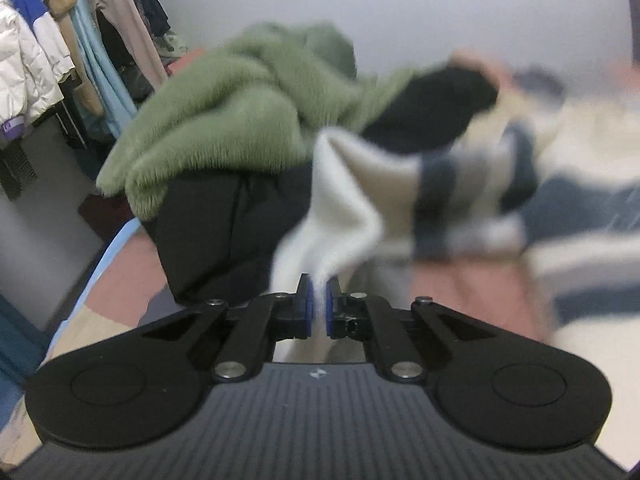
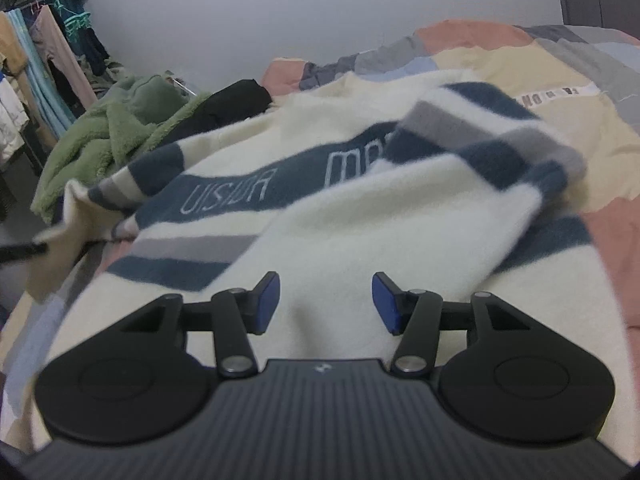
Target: Fold large clothes
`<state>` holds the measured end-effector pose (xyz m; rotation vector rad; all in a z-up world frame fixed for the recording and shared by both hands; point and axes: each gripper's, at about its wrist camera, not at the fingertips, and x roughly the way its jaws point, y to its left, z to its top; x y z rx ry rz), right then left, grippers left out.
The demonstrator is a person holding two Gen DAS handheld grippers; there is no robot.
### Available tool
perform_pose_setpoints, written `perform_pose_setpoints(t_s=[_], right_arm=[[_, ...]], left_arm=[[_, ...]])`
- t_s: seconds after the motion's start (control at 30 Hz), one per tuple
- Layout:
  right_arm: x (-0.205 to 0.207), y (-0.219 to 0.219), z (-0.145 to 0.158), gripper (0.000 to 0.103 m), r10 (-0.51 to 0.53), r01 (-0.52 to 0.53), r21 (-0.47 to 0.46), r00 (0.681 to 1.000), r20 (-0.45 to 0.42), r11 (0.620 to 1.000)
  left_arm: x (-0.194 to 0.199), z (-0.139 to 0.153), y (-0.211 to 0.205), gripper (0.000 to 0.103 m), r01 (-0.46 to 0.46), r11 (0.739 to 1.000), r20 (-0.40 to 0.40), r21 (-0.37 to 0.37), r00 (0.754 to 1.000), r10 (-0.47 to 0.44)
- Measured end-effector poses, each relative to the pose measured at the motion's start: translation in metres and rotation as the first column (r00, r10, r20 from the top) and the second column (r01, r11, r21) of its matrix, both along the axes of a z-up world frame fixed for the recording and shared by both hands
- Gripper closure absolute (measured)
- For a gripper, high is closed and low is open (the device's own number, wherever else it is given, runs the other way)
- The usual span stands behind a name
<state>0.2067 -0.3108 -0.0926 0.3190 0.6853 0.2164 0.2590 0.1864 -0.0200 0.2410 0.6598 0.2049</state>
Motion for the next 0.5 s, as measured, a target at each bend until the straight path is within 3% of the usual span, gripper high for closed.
perform_pose_setpoints(t_s=[0.2,0.3,0.4,0.5], right_arm=[[-0.011,-0.017,0.012,0.048,-0.037,0.037,0.049,0.999,0.002,0.998],[-0.024,-0.026,0.016,0.048,-0.049,0.049,0.069,0.999,0.001,0.996],[-0.036,-0.035,0.017,0.048,-0.063,0.063,0.062,0.998,-0.004,0.996],[-0.043,-0.046,0.019,0.048,-0.085,0.085,0.089,0.996,-0.006,0.992]], left_arm=[[-0.036,0.105,-0.034,0.096,0.102,0.986,0.097,-0.131,0.991,-0.089],[-0.056,0.145,-0.072,0.096,0.200,0.970,0.126,-0.138,0.975,-0.183],[-0.078,0.174,-0.121,0.096,0.311,0.935,0.137,-0.169,0.947,-0.291],[-0.100,0.188,-0.174,0.096,0.429,0.885,0.151,-0.179,0.901,-0.406]])
